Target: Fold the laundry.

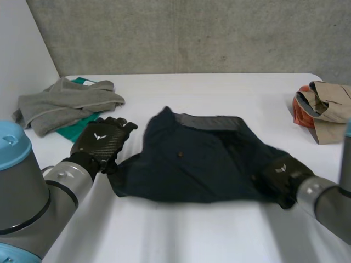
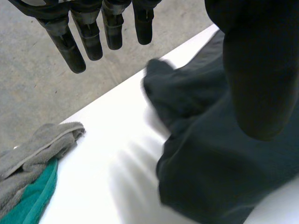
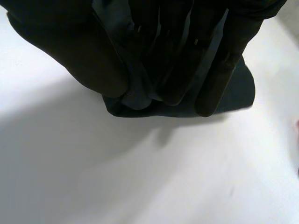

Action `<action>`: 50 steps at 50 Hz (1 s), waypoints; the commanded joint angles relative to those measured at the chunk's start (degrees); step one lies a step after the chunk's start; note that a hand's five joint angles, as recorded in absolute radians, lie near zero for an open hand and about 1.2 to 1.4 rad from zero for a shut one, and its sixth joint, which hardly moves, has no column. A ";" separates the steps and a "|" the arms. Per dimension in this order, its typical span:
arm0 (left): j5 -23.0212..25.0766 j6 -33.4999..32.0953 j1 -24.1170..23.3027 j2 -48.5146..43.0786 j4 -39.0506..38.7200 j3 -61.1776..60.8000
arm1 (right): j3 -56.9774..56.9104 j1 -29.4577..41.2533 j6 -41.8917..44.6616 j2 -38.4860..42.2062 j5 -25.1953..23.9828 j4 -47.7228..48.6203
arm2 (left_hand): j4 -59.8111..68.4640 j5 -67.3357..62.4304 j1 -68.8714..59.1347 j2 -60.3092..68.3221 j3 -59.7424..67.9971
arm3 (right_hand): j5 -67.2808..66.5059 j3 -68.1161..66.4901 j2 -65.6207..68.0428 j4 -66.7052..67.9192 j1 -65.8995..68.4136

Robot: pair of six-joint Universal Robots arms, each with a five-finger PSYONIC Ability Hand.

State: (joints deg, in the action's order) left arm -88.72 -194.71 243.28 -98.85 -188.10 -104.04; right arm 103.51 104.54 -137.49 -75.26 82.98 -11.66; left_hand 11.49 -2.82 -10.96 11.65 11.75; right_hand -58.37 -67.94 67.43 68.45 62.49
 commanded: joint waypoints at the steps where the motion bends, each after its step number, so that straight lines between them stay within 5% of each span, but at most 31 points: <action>1: 0.21 1.61 1.67 0.94 0.28 -0.91 | 4.51 -5.65 9.25 -9.10 -3.95 -14.61 | -1.49 2.82 0.96 -1.65 -1.75 | -7.78 -8.21 8.72 7.70 13.66; 7: -0.05 2.23 1.85 0.94 0.36 -0.91 | -3.20 -6.36 6.37 -14.90 -8.09 -15.76 | -1.49 2.82 0.96 -1.65 -1.75 | 58.37 57.94 -57.43 -58.45 -52.49; 13: -0.14 2.32 2.47 2.08 1.94 -1.34 | -12.18 -6.63 3.20 -16.32 -9.15 -16.20 | -1.49 2.82 0.96 -1.65 -1.75 | 58.37 57.94 -57.43 -58.45 -52.49; 22: 0.47 4.51 3.70 4.19 7.57 -1.00 | -26.07 3.56 6.27 -8.33 -10.20 -15.77 | -1.49 2.82 0.96 -1.65 -1.75 | 58.37 57.94 -57.43 -58.45 -52.49; 32: 3.81 11.46 4.58 -0.72 16.01 4.53 | -44.77 14.55 6.28 17.13 -15.03 -1.09 | -1.49 2.82 0.96 -1.65 -1.75 | 58.37 57.94 -57.43 -58.45 -52.49; 47: 3.55 9.35 4.32 -20.31 24.18 20.35 | -67.81 18.25 5.74 45.19 -14.16 0.15 | -1.49 2.82 0.96 -1.65 -1.75 | 57.39 56.96 -56.45 -57.47 -51.51; 50: 2.85 8.56 3.87 -22.78 24.27 22.73 | -70.02 17.90 5.74 47.48 -14.07 0.15 | 7.10 -5.78 -7.63 6.94 6.84 | 50.82 50.39 -49.88 -50.90 -44.94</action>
State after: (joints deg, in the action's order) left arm -84.58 -184.54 247.97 -116.86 -164.46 -85.68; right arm 38.76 122.66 -131.83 -33.34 67.87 -11.40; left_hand 11.74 -2.85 -11.35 11.90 11.93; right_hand -2.68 -11.86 11.91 11.83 12.66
